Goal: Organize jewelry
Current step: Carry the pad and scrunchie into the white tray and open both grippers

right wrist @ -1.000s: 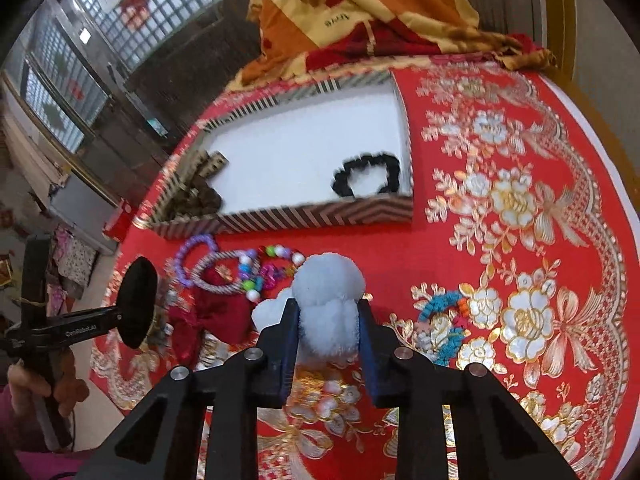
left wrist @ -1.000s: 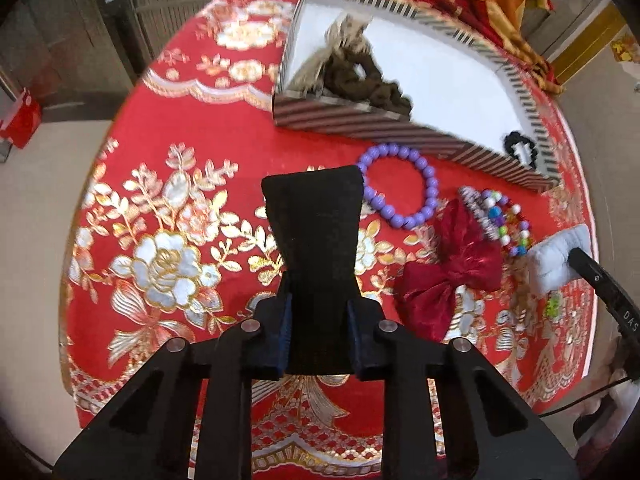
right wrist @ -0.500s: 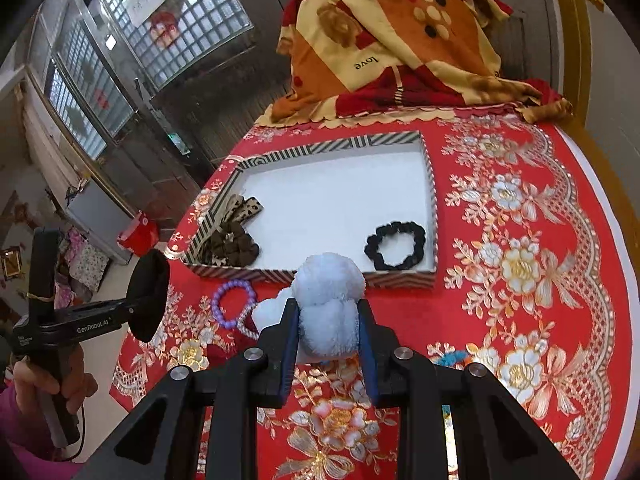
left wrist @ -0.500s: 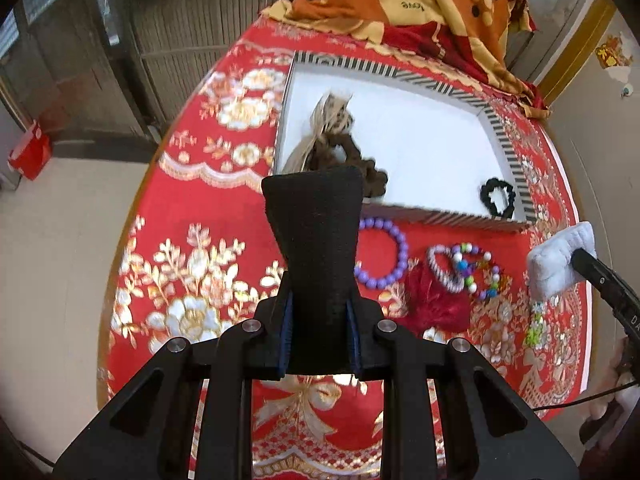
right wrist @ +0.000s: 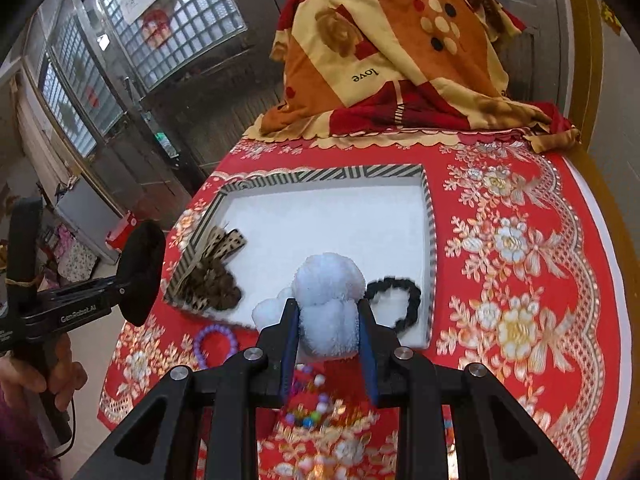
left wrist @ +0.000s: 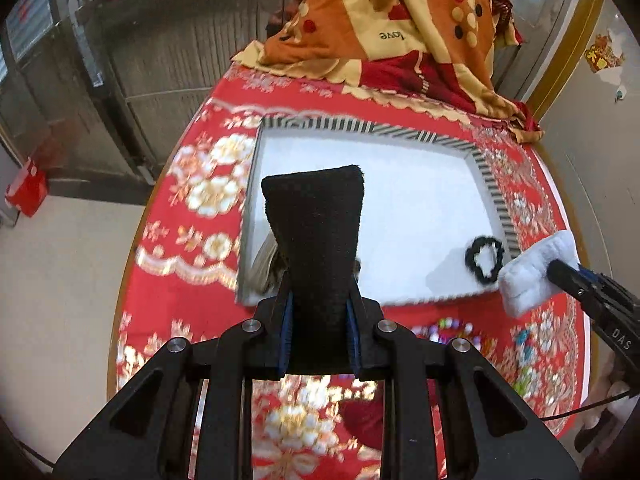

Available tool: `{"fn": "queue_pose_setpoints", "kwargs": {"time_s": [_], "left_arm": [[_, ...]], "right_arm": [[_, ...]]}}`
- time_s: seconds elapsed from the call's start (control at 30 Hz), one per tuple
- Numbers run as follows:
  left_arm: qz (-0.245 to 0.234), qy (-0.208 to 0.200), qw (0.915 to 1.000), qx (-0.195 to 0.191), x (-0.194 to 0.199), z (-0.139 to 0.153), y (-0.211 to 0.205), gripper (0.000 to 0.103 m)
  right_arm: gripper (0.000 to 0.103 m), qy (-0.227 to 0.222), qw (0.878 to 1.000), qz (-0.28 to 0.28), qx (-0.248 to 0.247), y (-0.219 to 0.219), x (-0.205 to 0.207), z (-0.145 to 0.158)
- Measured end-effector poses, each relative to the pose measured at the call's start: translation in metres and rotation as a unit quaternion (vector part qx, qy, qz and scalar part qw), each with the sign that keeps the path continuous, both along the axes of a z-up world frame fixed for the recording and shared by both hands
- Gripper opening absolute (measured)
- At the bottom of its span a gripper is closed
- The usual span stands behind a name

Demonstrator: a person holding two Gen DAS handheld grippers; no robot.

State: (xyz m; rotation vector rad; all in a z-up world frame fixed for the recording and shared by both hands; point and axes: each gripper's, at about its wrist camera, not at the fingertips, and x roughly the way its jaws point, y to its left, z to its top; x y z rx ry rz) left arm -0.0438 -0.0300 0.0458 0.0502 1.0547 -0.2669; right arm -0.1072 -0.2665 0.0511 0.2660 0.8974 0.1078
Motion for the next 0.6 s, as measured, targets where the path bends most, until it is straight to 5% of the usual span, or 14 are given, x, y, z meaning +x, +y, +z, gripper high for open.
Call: {"fn": "queue_pose_setpoints", "kwargs": {"time_s": [0.27, 0.6], "left_arm": [[-0.015, 0.012, 0.9998, 0.003, 0.049, -0.009, -0.030, 0.021], [-0.012, 0.062, 0.9977, 0.022, 0.110, -0.060, -0.061, 0.021]], "right_arm": [[0.026, 0.024, 1.000, -0.002, -0.007, -0.008, 0.057, -0.015], [0.026, 0.082, 0.996, -0.025, 0.015, -0.041, 0.116, -0.061]]}}
